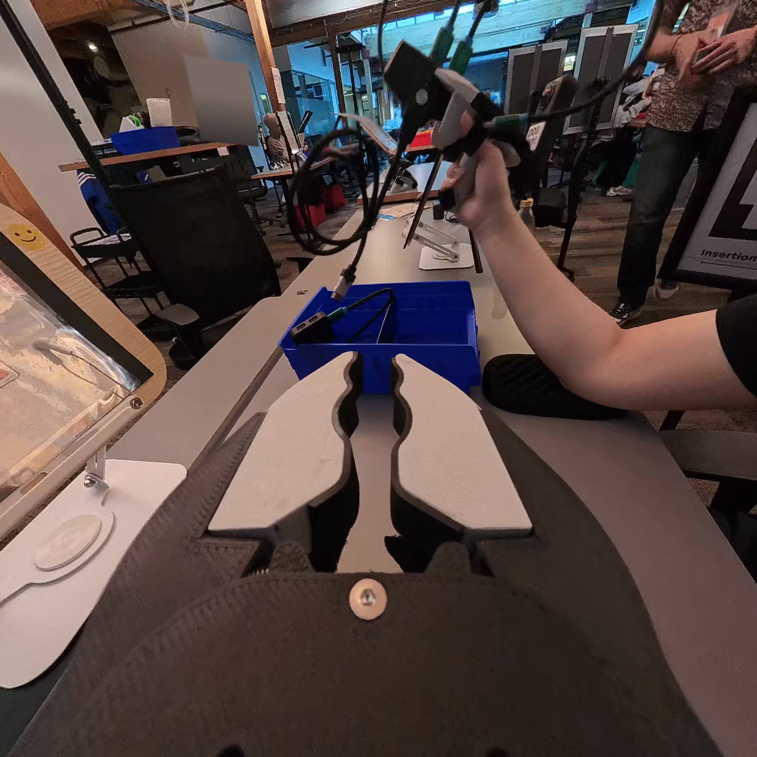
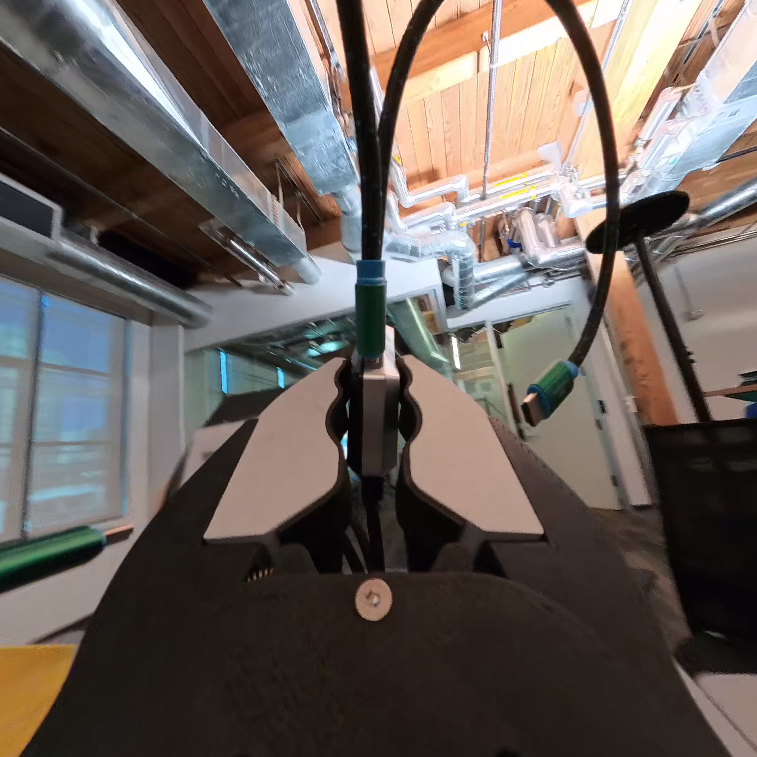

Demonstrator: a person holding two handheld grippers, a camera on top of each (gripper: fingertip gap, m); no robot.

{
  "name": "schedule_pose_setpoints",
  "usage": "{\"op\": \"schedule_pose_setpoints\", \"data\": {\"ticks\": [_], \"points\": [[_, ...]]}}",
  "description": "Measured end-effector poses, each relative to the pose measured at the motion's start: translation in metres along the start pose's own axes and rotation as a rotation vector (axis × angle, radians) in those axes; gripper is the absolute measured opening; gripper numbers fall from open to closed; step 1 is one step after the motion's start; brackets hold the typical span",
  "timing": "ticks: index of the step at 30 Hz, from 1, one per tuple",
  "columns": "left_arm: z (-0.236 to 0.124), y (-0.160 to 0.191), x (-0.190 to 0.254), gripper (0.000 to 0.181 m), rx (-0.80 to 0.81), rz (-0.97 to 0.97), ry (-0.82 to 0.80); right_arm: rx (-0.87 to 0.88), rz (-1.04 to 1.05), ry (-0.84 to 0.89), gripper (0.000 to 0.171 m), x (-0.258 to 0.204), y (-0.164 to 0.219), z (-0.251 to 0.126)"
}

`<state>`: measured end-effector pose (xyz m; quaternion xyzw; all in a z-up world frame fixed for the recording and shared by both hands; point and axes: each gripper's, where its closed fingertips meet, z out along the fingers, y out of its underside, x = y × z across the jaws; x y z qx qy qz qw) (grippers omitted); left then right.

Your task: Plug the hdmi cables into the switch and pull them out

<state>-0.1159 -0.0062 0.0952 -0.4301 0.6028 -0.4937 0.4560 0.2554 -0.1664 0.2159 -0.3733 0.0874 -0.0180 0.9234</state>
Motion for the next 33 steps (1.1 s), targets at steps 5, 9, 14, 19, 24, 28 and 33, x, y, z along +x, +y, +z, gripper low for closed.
{"op": "schedule_pose_setpoints", "data": {"ticks": [5,9,14,19,24,28,33], "points": [[0.001,0.002,0.002,0.011,-0.01,0.001,0.009,-0.324,-0.095,0.081,0.021,0.029,0.063,0.004],[0.003,0.004,0.002,0.011,-0.02,0.0,0.015,-0.686,-0.182,0.083,0.021,0.04,0.122,-0.006],[0.005,0.008,0.004,0.011,-0.038,-0.002,0.024,-0.974,-0.069,0.002,0.021,0.03,0.178,-0.023],[0.007,0.011,0.007,0.012,-0.057,0.003,0.037,-1.174,-0.13,-0.069,0.022,0.027,0.219,-0.041],[0.008,0.013,0.008,0.012,-0.064,-0.004,0.046,-1.263,-0.169,-0.158,0.023,0.021,0.241,-0.05],[0.011,0.016,0.01,0.012,-0.076,-0.005,0.054,-1.323,-0.205,-0.248,0.023,0.014,0.257,-0.055],[0.014,0.022,0.01,0.012,-0.1,-0.006,0.059,-1.4,-0.322,-0.346,0.023,0.001,0.278,-0.059]]}}
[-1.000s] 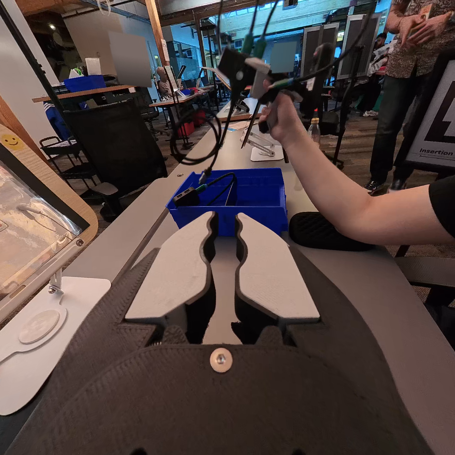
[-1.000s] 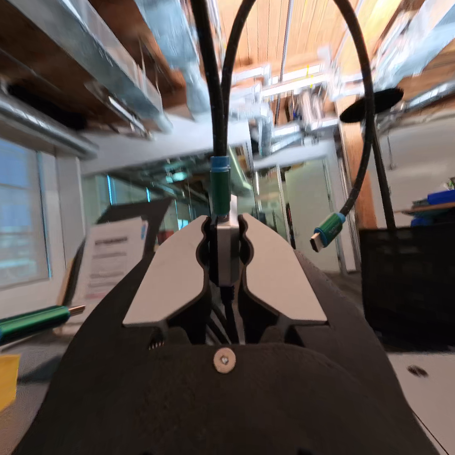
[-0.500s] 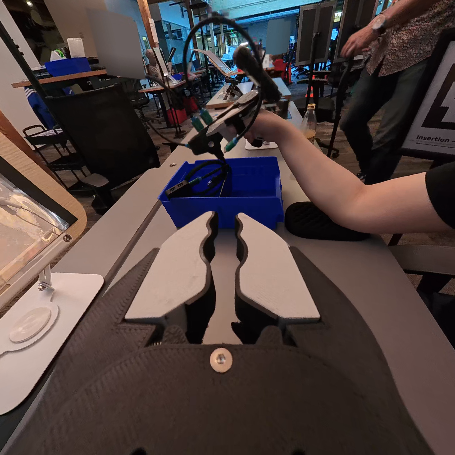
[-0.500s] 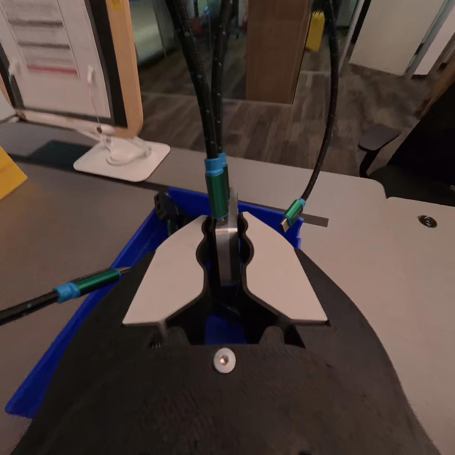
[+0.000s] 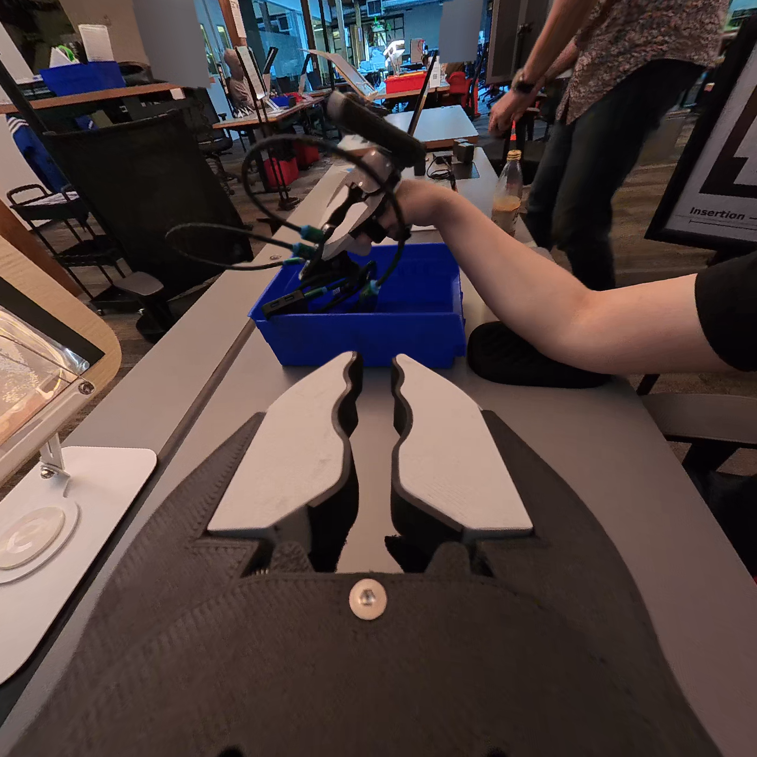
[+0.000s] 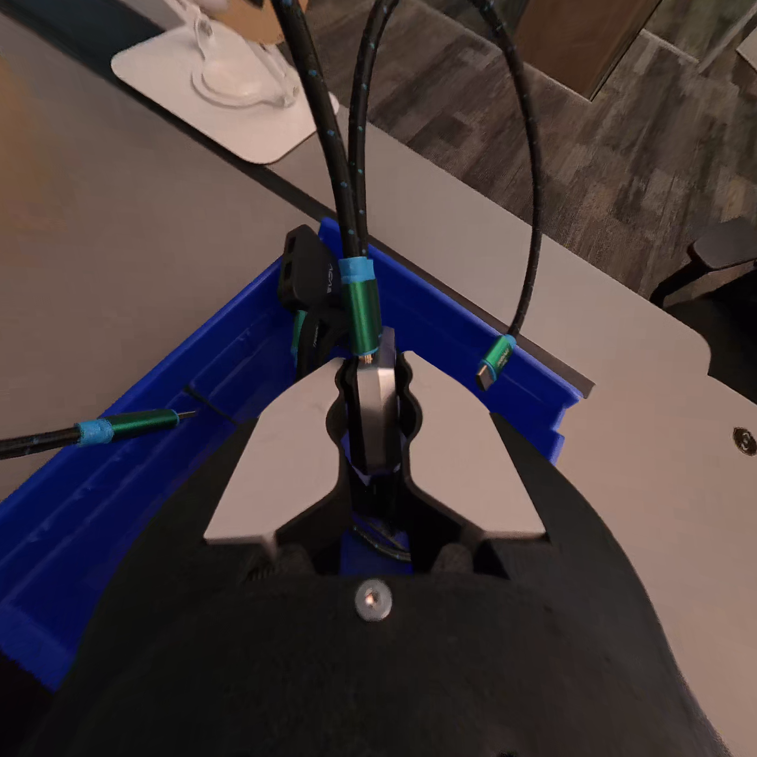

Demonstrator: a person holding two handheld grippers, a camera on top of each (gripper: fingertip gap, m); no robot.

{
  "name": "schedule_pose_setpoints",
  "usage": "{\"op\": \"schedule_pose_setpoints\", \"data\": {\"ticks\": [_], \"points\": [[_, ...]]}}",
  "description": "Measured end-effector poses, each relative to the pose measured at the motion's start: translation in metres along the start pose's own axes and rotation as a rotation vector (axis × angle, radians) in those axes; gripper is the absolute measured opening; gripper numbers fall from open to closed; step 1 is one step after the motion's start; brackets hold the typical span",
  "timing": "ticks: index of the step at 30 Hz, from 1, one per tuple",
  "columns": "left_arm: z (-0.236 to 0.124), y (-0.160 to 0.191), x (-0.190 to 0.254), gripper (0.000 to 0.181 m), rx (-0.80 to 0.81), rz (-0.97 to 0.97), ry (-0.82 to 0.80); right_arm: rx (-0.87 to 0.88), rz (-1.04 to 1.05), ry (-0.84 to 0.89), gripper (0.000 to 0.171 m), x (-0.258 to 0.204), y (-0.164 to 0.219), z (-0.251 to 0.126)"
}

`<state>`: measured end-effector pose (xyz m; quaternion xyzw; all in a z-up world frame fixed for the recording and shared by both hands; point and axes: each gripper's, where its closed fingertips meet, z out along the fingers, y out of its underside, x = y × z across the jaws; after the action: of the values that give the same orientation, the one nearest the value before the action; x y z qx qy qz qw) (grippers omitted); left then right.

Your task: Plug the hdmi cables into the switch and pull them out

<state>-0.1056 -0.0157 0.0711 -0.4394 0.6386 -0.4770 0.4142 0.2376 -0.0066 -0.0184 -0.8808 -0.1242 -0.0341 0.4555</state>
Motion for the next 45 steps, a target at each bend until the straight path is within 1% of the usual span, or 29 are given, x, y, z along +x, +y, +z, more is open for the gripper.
{"op": "schedule_pose_setpoints", "data": {"ticks": [5,7,10,11,13,15,17,19,22,25,26,27,28,29,30,31,33,34,38,41,45], "points": [[0.007,0.006,0.0,0.012,-0.019,-0.011,0.007,-0.087,-0.026,-0.016,0.023,-0.009,0.005,0.024],[0.011,0.008,-0.003,0.013,-0.019,-0.023,-0.013,-0.101,-0.039,-0.01,0.023,-0.011,0.006,0.028],[0.022,0.013,-0.011,0.023,-0.014,-0.1,-0.046,-0.082,-0.034,0.003,0.023,-0.009,0.004,0.024],[0.029,0.014,-0.013,0.031,-0.006,-0.147,-0.055,-0.071,-0.024,0.012,0.023,-0.007,0.003,0.023],[0.046,0.015,-0.013,0.046,0.012,-0.237,-0.049,-0.048,-0.004,0.021,0.023,-0.004,0.002,0.02],[0.068,0.015,-0.006,0.053,0.024,-0.276,-0.039,-0.03,0.018,0.025,0.023,-0.002,0.0,0.018],[0.088,0.009,-0.008,0.059,0.028,-0.252,-0.105,-0.03,0.021,0.035,0.023,-0.001,0.0,0.015],[0.108,-0.005,-0.012,0.072,0.03,-0.21,-0.177,-0.047,0.01,0.052,0.023,-0.001,0.0,0.013],[0.145,-0.027,-0.015,0.091,-0.007,-0.155,-0.235,-0.064,-0.011,0.067,0.023,-0.002,0.0,0.009],[0.178,-0.038,-0.04,0.093,-0.065,-0.094,-0.341,-0.043,-0.023,0.038,0.023,-0.006,0.001,0.002],[0.188,-0.04,-0.046,0.09,-0.069,-0.085,-0.336,-0.03,-0.026,0.033,0.023,-0.006,0.001,-0.002],[0.198,-0.043,-0.049,0.076,-0.062,-0.093,-0.301,-0.019,-0.02,0.039,0.022,-0.003,0.003,-0.006],[0.205,-0.045,-0.05,0.058,-0.053,-0.109,-0.259,-0.008,-0.001,0.039,0.022,0.0,0.004,-0.01],[0.211,-0.047,-0.051,0.046,-0.039,-0.122,-0.221,0.005,0.017,0.037,0.022,0.003,0.006,-0.015],[0.215,-0.05,-0.052,0.033,-0.013,-0.131,-0.187,0.018,0.029,0.044,0.022,0.007,0.008,-0.02],[0.218,-0.053,-0.053,0.016,0.02,-0.134,-0.157,0.027,0.038,0.055,0.022,0.012,0.011,-0.024],[0.223,-0.056,-0.054,0.011,0.069,-0.141,-0.127,0.059,0.079,0.047,0.022,0.017,0.014,-0.031],[0.227,-0.052,-0.052,0.008,0.065,-0.154,-0.107,0.081,0.097,0.037,0.022,0.018,0.015,-0.032],[0.244,-0.016,-0.036,0.006,-0.001,-0.157,-0.073,0.139,0.135,-0.039,0.028,0.013,0.015,-0.029],[0.25,0.014,-0.028,0.006,-0.056,-0.133,-0.097,0.106,0.084,-0.056,0.03,0.006,0.015,-0.022],[0.25,0.034,-0.021,0.006,-0.062,-0.193,-0.07,0.031,0.035,-0.083,0.031,-0.007,0.017,-0.009]]}}
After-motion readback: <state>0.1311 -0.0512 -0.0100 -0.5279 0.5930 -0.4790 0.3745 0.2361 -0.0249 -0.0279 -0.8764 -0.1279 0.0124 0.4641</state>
